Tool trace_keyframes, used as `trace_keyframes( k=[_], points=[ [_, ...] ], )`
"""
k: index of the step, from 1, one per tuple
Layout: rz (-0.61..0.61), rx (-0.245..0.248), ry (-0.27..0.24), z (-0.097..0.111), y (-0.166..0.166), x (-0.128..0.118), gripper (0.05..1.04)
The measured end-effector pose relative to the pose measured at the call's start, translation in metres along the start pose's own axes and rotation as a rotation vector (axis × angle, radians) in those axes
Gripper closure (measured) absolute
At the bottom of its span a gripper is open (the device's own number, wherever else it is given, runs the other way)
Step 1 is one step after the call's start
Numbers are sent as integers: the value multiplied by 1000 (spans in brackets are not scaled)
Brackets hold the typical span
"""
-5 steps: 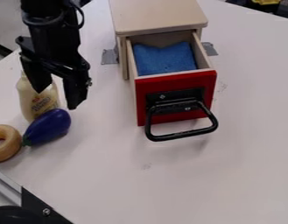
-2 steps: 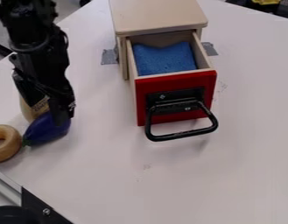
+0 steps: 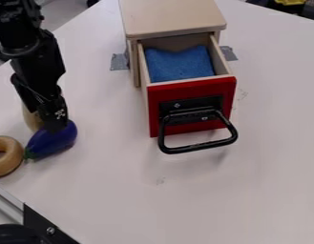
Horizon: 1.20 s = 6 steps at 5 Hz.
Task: Put blue object into the drawer
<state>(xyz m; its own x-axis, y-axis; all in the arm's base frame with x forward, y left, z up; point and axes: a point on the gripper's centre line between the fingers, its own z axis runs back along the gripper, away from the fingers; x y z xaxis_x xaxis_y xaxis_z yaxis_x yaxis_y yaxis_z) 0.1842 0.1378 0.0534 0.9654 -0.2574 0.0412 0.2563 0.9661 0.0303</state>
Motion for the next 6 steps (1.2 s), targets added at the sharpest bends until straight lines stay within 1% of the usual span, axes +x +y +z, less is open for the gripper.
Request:
trace_keyframes(
  k=[1, 3, 5, 6],
  points=[
    [-36, -14, 6, -2, 4, -2, 83],
    [-76, -36, 39, -3, 10, -4, 85],
    [-114, -72, 55, -16, -4, -9, 85],
    [-136, -75, 57, -20, -15, -13, 85]
  ],
)
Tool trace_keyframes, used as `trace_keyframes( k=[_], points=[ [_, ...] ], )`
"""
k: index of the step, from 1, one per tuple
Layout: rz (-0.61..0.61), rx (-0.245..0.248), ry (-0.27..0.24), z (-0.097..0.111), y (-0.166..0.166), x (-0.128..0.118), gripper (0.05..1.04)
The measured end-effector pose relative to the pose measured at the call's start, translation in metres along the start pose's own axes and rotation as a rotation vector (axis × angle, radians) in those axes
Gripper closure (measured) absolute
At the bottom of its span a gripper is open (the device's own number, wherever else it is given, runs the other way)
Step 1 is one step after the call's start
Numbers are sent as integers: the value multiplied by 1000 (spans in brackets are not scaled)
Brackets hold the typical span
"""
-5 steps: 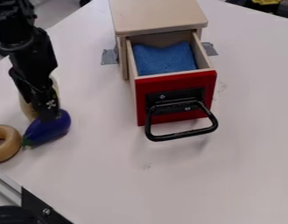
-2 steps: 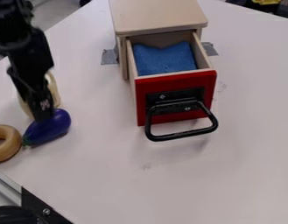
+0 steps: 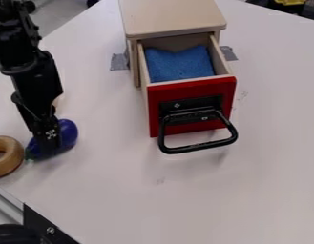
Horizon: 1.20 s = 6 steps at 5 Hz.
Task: Put blue object into the drawer
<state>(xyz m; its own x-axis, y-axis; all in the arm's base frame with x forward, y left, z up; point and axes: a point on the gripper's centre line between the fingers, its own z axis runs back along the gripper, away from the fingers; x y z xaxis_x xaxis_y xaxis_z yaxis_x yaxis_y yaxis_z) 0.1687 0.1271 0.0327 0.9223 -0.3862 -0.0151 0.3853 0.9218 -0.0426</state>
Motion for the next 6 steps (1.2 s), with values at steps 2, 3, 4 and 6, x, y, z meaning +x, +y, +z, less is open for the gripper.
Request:
trace_keyframes(
  k=[2, 3, 4, 6],
  points=[
    [-26, 34, -2, -7, -3, 0, 85],
    [-15, 31, 10, -17, -2, 2, 85],
    [-3, 37, 14, -20, 0, 3, 85],
    [24, 54, -11, -17, 9, 10, 348]
  ],
)
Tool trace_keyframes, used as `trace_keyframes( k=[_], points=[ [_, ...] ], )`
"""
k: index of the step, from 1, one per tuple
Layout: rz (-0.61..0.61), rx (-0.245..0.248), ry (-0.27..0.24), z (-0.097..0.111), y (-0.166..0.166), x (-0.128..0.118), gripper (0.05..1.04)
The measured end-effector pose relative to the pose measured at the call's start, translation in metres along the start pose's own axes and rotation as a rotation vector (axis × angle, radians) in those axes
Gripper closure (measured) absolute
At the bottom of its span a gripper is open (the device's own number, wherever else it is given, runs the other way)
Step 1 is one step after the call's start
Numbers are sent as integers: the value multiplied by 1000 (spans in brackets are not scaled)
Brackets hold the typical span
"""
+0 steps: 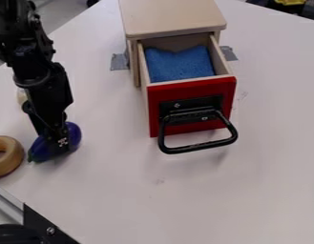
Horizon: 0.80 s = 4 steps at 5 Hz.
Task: Put blue object into the drawer
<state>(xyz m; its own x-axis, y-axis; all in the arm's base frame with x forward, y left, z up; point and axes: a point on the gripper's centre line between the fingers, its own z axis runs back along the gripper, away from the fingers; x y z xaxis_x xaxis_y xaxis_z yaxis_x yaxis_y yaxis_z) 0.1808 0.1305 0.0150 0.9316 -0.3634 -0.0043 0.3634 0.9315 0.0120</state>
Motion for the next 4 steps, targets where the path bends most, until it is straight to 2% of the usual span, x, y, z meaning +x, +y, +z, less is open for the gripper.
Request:
trace_keyframes(
  k=[2, 3, 4],
  points=[
    [66, 6, -39, 9, 2, 4, 363],
    [90, 11, -103, 35, 2, 17, 363],
    [78, 8, -185, 72, -2, 41, 363]
  ],
)
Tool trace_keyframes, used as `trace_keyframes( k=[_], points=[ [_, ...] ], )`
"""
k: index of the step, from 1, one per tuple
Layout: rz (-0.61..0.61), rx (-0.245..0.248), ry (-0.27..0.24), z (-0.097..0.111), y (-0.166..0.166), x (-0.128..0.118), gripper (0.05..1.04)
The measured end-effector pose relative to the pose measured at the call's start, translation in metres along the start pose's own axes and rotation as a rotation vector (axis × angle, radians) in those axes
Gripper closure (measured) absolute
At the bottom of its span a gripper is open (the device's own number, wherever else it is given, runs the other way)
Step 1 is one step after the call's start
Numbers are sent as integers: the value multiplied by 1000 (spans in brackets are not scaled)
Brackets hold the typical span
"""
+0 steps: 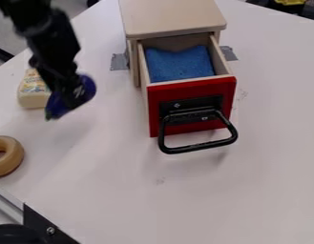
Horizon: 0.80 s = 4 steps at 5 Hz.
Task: Put blue object into the drawer
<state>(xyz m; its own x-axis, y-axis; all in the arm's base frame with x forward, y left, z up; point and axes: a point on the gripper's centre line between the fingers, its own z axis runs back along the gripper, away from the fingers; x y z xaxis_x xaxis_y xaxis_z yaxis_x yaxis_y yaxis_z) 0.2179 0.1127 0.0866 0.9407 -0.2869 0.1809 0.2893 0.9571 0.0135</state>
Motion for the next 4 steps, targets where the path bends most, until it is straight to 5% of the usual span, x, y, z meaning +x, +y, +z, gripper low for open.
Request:
trace_keyframes(
  k=[2, 4],
  points=[
    [-15, -69, -61, 28, -22, 51, 363],
    [-67, -95, -81, 24, -45, 88, 363]
  ],
)
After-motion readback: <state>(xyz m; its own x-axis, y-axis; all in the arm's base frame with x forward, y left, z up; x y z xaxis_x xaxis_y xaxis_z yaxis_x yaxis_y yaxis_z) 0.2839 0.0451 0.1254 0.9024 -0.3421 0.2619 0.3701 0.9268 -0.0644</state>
